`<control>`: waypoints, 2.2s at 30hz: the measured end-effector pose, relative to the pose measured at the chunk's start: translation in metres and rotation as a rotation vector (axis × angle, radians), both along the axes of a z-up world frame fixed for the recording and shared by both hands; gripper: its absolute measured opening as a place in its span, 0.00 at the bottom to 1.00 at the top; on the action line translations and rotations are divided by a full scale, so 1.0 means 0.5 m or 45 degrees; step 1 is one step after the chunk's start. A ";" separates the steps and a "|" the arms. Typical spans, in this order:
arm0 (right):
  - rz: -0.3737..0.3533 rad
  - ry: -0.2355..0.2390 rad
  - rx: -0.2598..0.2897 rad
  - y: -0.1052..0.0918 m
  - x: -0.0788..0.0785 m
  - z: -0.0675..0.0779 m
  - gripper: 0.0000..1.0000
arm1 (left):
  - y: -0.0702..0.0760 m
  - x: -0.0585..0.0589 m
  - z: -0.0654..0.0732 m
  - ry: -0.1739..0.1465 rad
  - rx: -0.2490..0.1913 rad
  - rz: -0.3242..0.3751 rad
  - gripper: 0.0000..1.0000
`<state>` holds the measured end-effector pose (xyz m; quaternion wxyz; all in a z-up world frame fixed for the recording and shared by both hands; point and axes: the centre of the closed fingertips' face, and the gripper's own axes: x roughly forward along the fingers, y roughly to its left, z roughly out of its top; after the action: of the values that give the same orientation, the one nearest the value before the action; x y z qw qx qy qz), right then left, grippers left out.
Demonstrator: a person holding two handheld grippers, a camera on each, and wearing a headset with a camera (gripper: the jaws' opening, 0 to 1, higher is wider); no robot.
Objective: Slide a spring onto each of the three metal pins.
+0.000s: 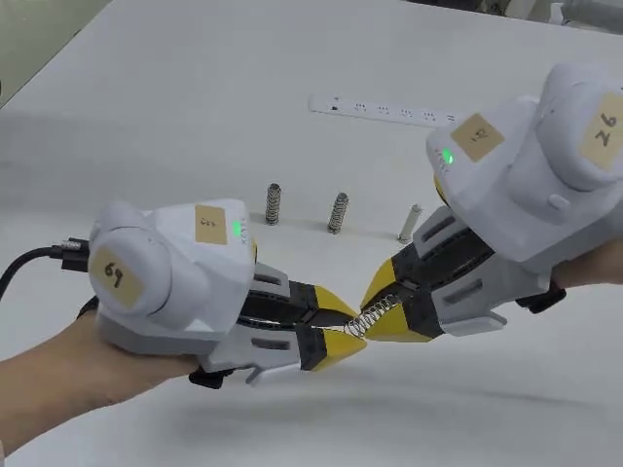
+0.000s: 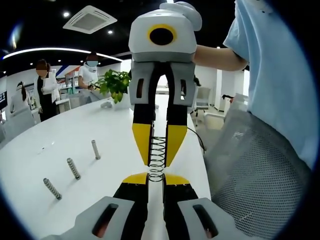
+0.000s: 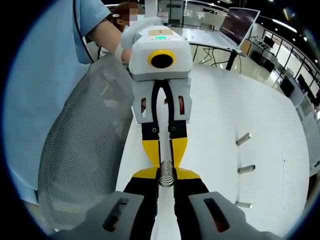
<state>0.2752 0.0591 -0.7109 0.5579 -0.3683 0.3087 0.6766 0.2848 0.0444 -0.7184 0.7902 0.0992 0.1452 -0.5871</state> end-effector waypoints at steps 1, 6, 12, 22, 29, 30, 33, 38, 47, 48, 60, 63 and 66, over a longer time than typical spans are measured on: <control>0.000 0.001 -0.002 0.000 0.000 0.000 0.08 | 0.000 0.000 0.000 0.003 -0.001 0.001 0.02; 0.006 0.001 -0.004 0.001 -0.001 -0.001 0.08 | 0.002 -0.001 -0.002 0.011 -0.005 0.005 0.03; 0.006 0.004 -0.001 0.003 0.002 -0.002 0.08 | 0.008 0.000 -0.004 0.029 -0.012 0.025 0.08; 0.013 0.016 -0.006 -0.002 0.007 -0.011 0.08 | 0.020 0.009 -0.004 0.049 -0.024 0.087 0.25; 0.014 0.010 -0.010 -0.006 0.016 -0.010 0.08 | 0.049 0.024 -0.009 0.074 -0.027 0.188 0.39; 0.014 0.008 -0.008 -0.007 0.017 -0.010 0.08 | 0.051 0.025 -0.008 0.069 -0.029 0.198 0.43; 0.006 0.003 -0.004 -0.008 0.024 -0.007 0.08 | 0.064 0.025 -0.010 0.077 -0.029 0.238 0.49; -0.012 -0.014 0.011 -0.011 0.038 -0.001 0.08 | 0.088 0.033 -0.017 0.094 -0.025 0.320 0.62; -0.029 -0.012 -0.018 -0.030 0.054 -0.008 0.08 | 0.134 0.057 -0.028 0.089 -0.019 0.469 0.88; -0.031 -0.012 -0.021 -0.032 0.057 -0.009 0.08 | 0.137 0.059 -0.030 0.088 -0.013 0.481 0.92; -0.063 -0.033 -0.065 -0.061 0.120 -0.006 0.08 | 0.171 0.082 -0.028 0.090 -0.030 0.590 0.98; -0.077 -0.055 -0.080 -0.075 0.156 -0.001 0.08 | 0.176 0.085 -0.029 0.089 -0.029 0.602 0.98; -0.105 -0.077 -0.086 -0.087 0.189 0.007 0.08 | 0.179 0.088 -0.030 0.090 -0.028 0.610 0.98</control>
<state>0.3699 0.0156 -0.7075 0.5816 -0.3940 0.3293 0.6309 0.3290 0.1341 -0.7337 0.9023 0.0326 0.1858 -0.3876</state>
